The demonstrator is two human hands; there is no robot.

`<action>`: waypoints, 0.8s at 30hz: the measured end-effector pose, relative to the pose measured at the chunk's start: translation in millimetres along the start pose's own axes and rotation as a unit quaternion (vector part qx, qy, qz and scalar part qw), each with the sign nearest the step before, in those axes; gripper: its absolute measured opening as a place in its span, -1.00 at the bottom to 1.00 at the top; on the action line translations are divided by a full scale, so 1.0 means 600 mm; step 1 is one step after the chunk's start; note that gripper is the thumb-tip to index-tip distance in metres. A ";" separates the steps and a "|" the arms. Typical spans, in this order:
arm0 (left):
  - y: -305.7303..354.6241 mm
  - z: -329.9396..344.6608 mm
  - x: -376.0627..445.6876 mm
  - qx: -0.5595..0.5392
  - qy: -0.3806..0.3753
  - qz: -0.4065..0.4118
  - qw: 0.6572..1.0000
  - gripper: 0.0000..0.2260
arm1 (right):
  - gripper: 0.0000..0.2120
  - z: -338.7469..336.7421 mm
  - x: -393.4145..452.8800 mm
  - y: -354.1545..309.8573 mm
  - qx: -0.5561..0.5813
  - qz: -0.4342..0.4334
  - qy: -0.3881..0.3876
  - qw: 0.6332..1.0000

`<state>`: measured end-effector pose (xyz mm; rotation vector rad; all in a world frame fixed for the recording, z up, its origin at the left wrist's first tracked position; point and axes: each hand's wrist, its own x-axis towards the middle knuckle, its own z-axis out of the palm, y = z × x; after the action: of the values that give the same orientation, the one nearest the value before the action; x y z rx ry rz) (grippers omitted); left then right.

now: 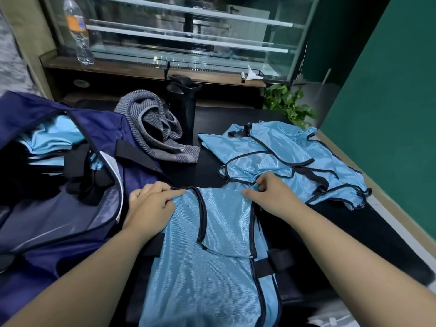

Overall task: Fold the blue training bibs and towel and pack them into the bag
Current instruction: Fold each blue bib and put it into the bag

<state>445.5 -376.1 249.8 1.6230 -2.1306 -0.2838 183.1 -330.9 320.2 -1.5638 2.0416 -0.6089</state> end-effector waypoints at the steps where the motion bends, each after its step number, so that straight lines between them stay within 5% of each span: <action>1: 0.000 -0.001 -0.001 -0.004 0.000 0.001 1.000 -0.61 | -0.58 0.002 0.005 0.001 0.004 0.040 -0.058 0.997; 4: 0.001 -0.001 -0.003 -0.017 0.005 0.003 1.000 -0.61 | -0.43 0.000 0.008 -0.002 -0.057 0.077 -0.159 0.983; 7: 0.002 -0.001 -0.003 -0.032 0.007 -0.005 0.999 -0.66 | -0.29 -0.004 0.010 0.000 -0.014 0.107 -0.152 0.982; 11: 0.002 -0.008 -0.008 -0.037 -0.010 -0.017 0.999 -0.68 | -0.68 0.002 -0.002 0.003 0.027 0.107 -0.142 0.984; 17: 0.029 -0.028 0.024 -0.012 -0.078 -0.138 0.987 -0.57 | -0.76 -0.007 -0.019 -0.012 -0.116 0.093 -0.192 0.970; 21: 0.065 -0.054 0.061 0.104 -0.205 -0.206 0.951 -0.42 | -0.82 -0.019 -0.020 -0.010 -0.036 0.119 -0.206 0.971; 24: 0.075 -0.075 0.083 0.047 -0.254 -0.252 0.932 -0.43 | -0.86 -0.036 -0.015 -0.004 0.027 0.136 -0.185 0.973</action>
<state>416.9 -406.1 319.1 2.3464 -2.0427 -0.8561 173.3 -321.7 339.7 -1.2277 1.8866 -0.2443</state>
